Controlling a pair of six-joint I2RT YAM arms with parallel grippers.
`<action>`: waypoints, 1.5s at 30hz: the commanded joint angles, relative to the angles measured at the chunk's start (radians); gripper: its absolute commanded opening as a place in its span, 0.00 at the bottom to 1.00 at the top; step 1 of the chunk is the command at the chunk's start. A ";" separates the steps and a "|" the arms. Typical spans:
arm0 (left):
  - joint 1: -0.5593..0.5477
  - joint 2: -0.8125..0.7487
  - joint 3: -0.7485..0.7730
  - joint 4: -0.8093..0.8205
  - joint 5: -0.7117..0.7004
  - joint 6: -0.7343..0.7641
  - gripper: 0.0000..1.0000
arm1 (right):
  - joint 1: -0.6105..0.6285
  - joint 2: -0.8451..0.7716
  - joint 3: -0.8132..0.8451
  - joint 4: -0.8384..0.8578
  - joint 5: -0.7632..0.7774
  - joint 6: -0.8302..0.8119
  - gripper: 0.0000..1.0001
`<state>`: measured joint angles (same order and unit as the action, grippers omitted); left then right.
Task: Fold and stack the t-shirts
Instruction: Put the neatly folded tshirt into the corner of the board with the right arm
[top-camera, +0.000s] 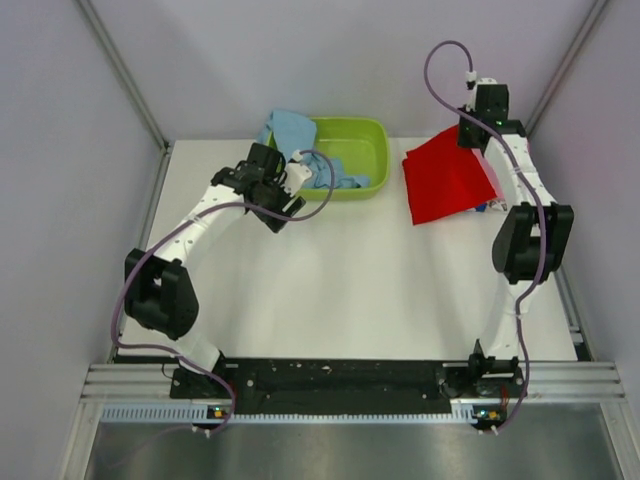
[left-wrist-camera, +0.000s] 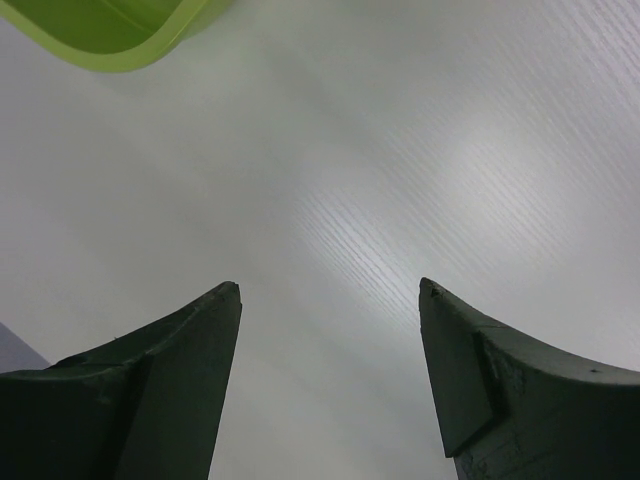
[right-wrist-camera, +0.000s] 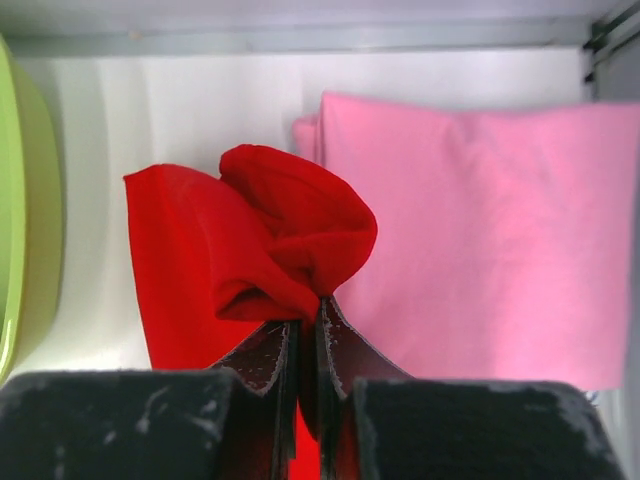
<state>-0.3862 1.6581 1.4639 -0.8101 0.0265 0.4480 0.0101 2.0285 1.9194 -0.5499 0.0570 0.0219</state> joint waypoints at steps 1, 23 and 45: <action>0.006 -0.037 -0.002 0.011 -0.017 0.012 0.76 | -0.006 -0.001 0.160 0.001 0.086 -0.121 0.00; 0.007 0.012 0.024 0.006 -0.065 0.017 0.76 | -0.006 -0.031 0.366 -0.107 0.059 -0.344 0.00; 0.020 0.063 0.114 -0.055 -0.128 0.061 0.76 | -0.097 0.173 0.382 -0.035 0.184 -0.700 0.00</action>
<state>-0.3737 1.6943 1.4982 -0.8494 -0.0788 0.4976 -0.0586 2.1765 2.2467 -0.6792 0.1864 -0.6037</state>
